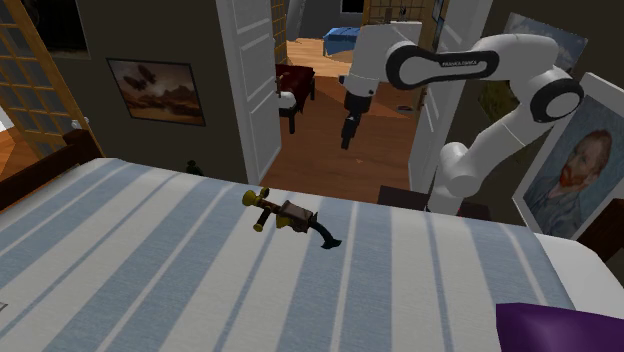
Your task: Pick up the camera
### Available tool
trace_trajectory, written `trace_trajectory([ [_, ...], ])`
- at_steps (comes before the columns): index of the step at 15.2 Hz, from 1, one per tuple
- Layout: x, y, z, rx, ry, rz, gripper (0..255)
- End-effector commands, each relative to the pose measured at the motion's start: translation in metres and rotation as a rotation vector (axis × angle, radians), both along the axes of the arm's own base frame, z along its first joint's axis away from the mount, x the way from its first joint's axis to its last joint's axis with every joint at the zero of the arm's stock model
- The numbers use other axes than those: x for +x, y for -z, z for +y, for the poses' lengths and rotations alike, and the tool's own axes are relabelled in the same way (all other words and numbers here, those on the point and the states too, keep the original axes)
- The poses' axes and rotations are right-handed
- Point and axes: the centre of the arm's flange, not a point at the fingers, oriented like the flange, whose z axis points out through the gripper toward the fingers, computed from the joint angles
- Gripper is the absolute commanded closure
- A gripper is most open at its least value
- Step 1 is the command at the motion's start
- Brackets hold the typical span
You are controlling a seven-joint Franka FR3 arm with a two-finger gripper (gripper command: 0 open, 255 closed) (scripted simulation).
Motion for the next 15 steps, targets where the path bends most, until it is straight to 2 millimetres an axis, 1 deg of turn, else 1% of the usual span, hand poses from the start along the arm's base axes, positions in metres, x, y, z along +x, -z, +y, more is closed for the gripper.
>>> trace_trajectory([
  [1,0.011,0.007,0.022,-0.009,-0.001,0.001,0],
  [15,0.072,0.05,0.201,-0.074,-0.014,0.007,0],
])
